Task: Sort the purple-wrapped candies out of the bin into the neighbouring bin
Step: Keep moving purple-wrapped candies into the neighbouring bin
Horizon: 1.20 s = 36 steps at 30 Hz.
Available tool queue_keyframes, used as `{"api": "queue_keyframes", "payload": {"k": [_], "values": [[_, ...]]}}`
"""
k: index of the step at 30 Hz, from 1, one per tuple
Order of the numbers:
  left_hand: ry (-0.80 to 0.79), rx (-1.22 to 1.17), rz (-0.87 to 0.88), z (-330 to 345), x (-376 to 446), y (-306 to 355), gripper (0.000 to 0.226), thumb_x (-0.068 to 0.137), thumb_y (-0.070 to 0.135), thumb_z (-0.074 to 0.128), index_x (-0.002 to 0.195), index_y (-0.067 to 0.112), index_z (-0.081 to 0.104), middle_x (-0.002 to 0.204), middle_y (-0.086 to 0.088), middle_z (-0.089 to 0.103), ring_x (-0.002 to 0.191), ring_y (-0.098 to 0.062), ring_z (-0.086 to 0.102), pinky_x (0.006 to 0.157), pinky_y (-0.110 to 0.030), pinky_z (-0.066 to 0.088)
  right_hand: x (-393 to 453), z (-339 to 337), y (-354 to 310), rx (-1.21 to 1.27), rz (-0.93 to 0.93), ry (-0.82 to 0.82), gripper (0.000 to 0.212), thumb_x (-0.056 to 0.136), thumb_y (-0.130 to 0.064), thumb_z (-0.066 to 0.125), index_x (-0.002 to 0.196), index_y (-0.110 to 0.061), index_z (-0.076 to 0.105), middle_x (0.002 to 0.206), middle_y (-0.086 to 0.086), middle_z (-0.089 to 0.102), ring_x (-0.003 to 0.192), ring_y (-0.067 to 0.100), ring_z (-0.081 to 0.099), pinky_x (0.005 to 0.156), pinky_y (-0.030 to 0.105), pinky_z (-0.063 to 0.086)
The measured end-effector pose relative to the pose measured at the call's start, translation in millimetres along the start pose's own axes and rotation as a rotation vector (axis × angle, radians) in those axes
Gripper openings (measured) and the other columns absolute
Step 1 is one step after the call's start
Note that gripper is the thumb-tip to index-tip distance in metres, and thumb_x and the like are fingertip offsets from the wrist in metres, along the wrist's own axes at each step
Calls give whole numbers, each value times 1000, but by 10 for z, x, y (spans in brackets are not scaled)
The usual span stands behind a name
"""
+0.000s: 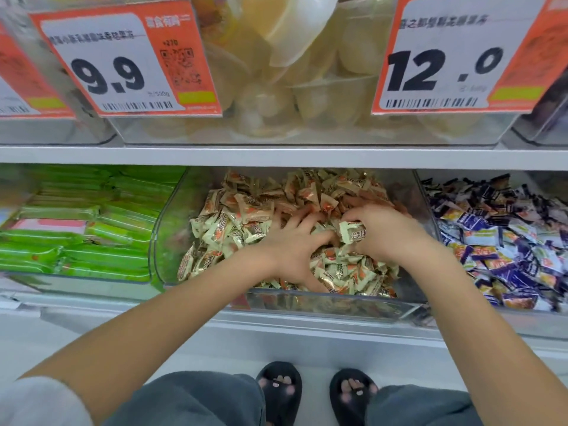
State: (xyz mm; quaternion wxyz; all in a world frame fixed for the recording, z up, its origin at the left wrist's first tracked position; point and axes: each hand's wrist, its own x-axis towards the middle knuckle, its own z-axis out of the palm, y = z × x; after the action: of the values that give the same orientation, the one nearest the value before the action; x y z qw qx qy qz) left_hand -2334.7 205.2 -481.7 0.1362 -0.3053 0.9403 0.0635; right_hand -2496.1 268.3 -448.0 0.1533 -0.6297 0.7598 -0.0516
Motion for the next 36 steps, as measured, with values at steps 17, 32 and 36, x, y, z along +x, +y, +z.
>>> {"api": "queue_keyframes", "payload": {"k": [17, 32, 36], "values": [[146, 72, -158, -257, -38, -766, 54, 78, 19, 67, 123, 45, 55, 153, 8, 24, 143, -29, 15, 103, -45, 38, 42, 36, 39, 108, 84, 63, 63, 85, -9, 64, 140, -30, 43, 142, -1, 46, 121, 19, 49, 86, 25, 43], [348, -343, -40, -422, 276, -307, 66, 83, 74, 28, 136, 38, 40, 110, 4, 64, 107, -17, 61, 100, -37, 41, -26, -152, -33, 558, -29, -113, 24, 84, -30, 66, 106, -37, 63, 127, -10, 58, 108, 9, 58, 93, 25, 47], [136, -146, 48, -209, 604, -38, 64, 89, 71, 15, 146, 43, 19, 159, 5, 6, 146, -25, -2, 113, -62, 5, 49, -164, -42, 477, 208, 259, 27, 91, -1, 46, 102, -17, 65, 107, 1, 64, 71, 15, 55, 55, 23, 42]]}}
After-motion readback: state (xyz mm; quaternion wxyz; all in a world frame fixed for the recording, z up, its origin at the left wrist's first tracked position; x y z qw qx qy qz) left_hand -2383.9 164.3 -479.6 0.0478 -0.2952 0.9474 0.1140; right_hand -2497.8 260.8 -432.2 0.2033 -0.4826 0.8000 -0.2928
